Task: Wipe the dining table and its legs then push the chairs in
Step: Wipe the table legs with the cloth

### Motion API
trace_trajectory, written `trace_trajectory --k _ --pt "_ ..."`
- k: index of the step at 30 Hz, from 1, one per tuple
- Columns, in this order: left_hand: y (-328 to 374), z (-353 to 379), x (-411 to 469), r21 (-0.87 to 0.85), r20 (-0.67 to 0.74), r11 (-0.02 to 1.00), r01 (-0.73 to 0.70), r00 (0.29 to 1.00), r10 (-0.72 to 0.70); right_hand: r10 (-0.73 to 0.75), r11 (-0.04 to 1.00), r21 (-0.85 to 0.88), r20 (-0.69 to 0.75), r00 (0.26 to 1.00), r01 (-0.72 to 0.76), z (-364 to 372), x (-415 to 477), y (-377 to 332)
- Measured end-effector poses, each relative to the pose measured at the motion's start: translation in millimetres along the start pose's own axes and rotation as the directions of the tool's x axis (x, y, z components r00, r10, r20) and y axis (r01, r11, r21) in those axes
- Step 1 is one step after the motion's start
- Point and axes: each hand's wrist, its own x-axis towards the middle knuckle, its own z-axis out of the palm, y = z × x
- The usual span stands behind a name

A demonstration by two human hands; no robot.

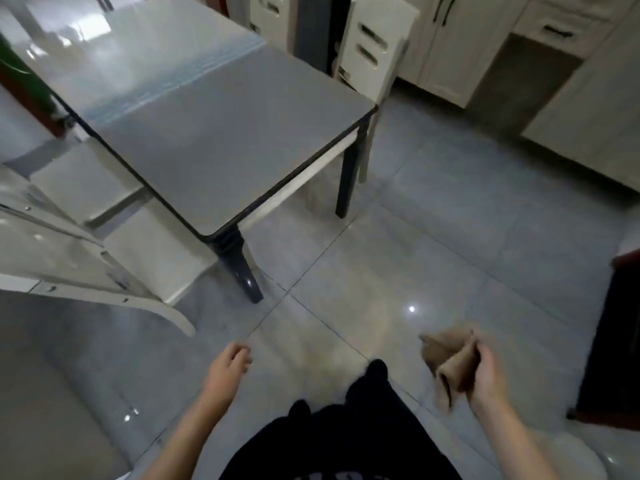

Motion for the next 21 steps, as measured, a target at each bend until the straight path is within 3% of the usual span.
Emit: trace_trajectory --k 4,10,16,21 --pt "-18 17 -3 -0.025 0.011 0.991 0.129 0.992 -0.128 0.028 0.985 0.169 -0.030 0.999 -0.023 -46 -7 18" --pt "29 83 24 0.009 0.069 0.992 0.128 0.989 -0.129 0.074 0.944 0.330 -0.191 0.979 -0.007 -96 37 7" --pt "80 182 33 -0.028 0.055 0.986 0.165 0.985 -0.163 0.094 0.979 0.201 -0.255 0.962 -0.043 -125 119 -54" --pt "102 241 17 -0.096 -0.009 0.967 0.236 0.971 -0.238 0.083 0.996 0.032 -0.065 0.994 -0.081 -103 193 -120"
